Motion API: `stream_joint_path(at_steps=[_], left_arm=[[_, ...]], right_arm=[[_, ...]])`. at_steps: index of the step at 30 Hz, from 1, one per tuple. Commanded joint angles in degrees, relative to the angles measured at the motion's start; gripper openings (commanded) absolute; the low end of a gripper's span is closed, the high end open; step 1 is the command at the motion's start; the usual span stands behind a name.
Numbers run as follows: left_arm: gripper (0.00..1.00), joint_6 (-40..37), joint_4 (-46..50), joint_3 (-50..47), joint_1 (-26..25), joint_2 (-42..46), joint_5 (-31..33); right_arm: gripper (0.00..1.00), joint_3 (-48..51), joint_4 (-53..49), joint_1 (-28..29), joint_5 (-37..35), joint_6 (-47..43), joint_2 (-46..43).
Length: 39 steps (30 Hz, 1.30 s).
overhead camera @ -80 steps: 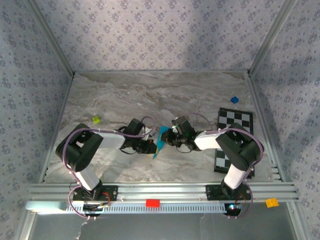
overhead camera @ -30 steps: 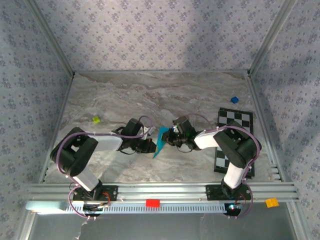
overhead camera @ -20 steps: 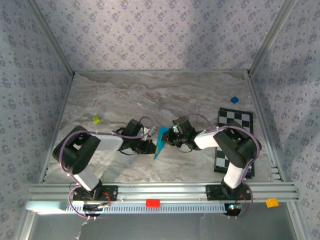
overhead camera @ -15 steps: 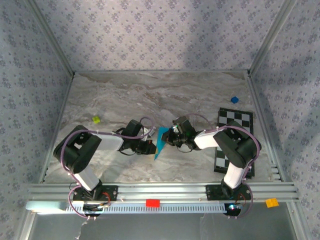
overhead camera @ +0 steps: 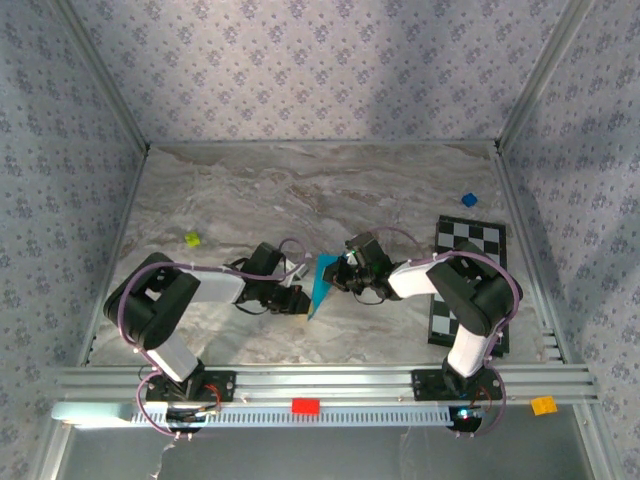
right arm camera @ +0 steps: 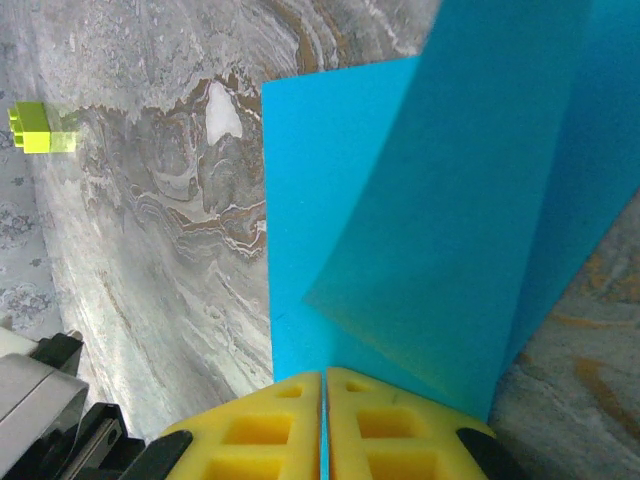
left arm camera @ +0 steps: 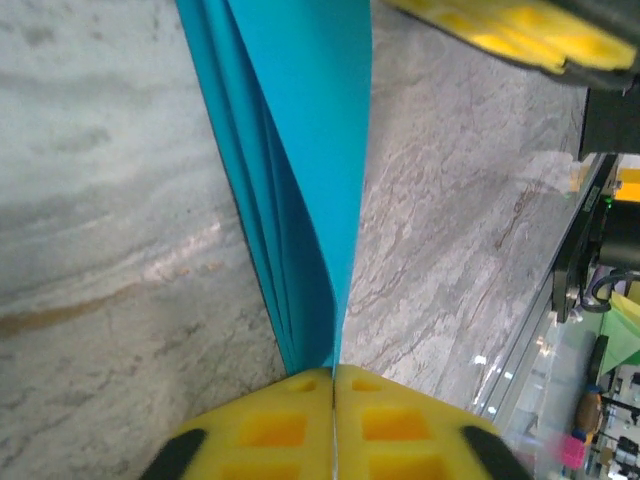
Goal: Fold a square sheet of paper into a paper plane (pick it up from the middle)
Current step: Fold the wing for the fifth time at the center of the table.
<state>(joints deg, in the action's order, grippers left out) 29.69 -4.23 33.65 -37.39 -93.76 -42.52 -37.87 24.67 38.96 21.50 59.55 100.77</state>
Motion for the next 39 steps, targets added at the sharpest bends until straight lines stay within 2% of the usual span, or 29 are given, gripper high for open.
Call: stream_joint_path(at_steps=[1, 9, 10, 14, 16, 20, 22, 26, 30, 34, 39], left_arm=[[0.0, -2.0, 4.05, -1.4, -0.1, 0.27, -1.9], [0.0, -3.33, 7.69, -1.77, -0.12, -0.91, -1.6], [0.04, -2.99, 7.44, -2.05, -0.17, -0.9, -1.37], [0.06, -1.83, 6.68, -3.31, -0.21, 0.61, -1.43], [0.0, -1.92, 6.94, -3.39, -0.17, 1.35, -1.21], [0.0, -2.11, 8.46, -3.3, -0.21, 1.21, -0.99], [0.06, -1.59, 8.15, -3.88, -0.23, 1.36, -0.94], [0.0, -1.48, 8.01, -4.45, -0.23, 1.99, -1.25], [0.0, -1.15, 7.69, -4.64, -0.28, 2.41, -2.17], [0.11, 0.33, 7.61, -5.04, -0.4, 5.01, -2.24], [0.23, 2.77, 10.32, -3.64, -0.39, 13.69, 1.83]], right_arm=[[0.11, 0.43, -6.12, -0.11, -3.65, 0.04, 4.04], [0.11, 0.45, -6.38, -0.16, -3.78, 0.17, 4.26], [0.11, 0.5, -6.47, -0.14, -3.87, 0.13, 4.26], [0.11, 0.39, -6.69, -0.24, -3.96, 0.12, 4.17], [0.11, 0.27, -6.89, -0.21, -3.85, 0.04, 4.23], [0.11, 0.24, -7.0, -0.29, -3.92, 0.13, 4.43], [0.11, 0.33, -6.99, -0.29, -3.99, 0.1, 4.36], [0.11, 0.16, -7.08, -0.31, -3.93, 0.22, 4.52], [0.11, -0.16, -7.25, -0.29, -3.74, 0.2, 4.71], [0.11, -0.14, -7.35, -0.36, -3.74, 0.13, 4.48], [0.11, -0.19, -7.25, -0.37, -3.58, 0.04, 4.18]])
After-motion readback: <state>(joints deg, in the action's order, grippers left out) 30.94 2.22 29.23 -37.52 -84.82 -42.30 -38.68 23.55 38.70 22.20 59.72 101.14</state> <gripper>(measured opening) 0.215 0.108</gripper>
